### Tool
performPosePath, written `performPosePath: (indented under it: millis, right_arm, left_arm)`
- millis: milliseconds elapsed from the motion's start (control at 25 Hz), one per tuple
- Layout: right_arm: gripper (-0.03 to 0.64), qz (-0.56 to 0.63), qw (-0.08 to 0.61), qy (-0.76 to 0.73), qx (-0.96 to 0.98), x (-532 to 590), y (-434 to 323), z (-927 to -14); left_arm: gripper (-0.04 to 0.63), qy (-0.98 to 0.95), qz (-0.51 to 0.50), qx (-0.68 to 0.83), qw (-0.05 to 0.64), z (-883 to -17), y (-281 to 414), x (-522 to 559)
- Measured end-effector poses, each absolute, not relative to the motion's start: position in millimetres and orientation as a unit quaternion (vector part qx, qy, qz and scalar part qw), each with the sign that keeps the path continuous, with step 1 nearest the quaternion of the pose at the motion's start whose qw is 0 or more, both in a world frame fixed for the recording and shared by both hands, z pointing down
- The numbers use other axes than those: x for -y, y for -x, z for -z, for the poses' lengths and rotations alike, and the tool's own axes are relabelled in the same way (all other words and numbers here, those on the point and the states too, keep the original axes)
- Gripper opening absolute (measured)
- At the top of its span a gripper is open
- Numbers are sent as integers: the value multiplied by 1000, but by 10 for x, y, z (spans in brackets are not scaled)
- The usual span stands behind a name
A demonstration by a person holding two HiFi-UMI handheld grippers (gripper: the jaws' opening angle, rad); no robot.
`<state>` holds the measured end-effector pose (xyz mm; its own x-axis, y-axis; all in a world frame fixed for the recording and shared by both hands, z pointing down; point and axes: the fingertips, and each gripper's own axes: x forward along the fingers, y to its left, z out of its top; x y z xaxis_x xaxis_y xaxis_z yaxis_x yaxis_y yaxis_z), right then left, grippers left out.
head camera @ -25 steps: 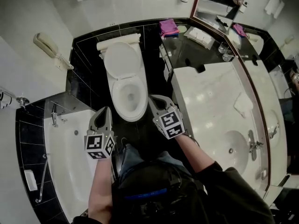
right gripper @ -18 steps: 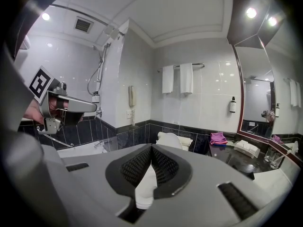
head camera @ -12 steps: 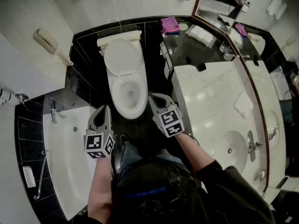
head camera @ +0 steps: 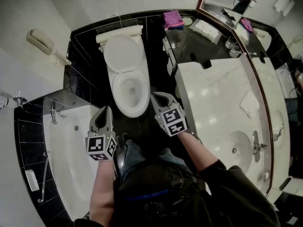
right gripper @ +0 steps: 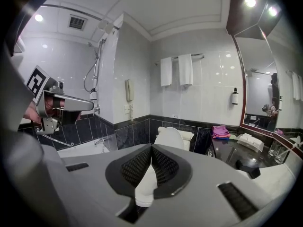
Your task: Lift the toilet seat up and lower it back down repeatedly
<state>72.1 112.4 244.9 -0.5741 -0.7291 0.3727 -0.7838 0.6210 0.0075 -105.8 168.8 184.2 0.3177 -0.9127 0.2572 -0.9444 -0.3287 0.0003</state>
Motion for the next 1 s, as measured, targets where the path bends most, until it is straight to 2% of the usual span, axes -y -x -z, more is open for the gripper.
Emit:
performPosePath:
  millis: [160,280,520,800,1000]
  right_arm:
    - [20,-110,177,-433,877,-963,-714,-2622]
    - [74,-152,183,-439,867,-804,-756,-2958]
    - [143,-245,204,-437,841,-503,-691,-4009]
    - [143,-357,236,-450,784,-457,-655,-5720]
    - [144,-440,208,-459,743,-320,-610,-6866]
  left_arm:
    - [-15,-813,-113,567,70,-1969,1066,-1528]
    - [-15,-819,-127,557,60,-2129,1055,-1370]
    - [-15,-829,-151,538,33,-2739,1074,-973]
    - [-15,-836,-173,519,49,-4071,1185,-737]
    - [-15,-837,-182,513,63,-4938,1231,-512]
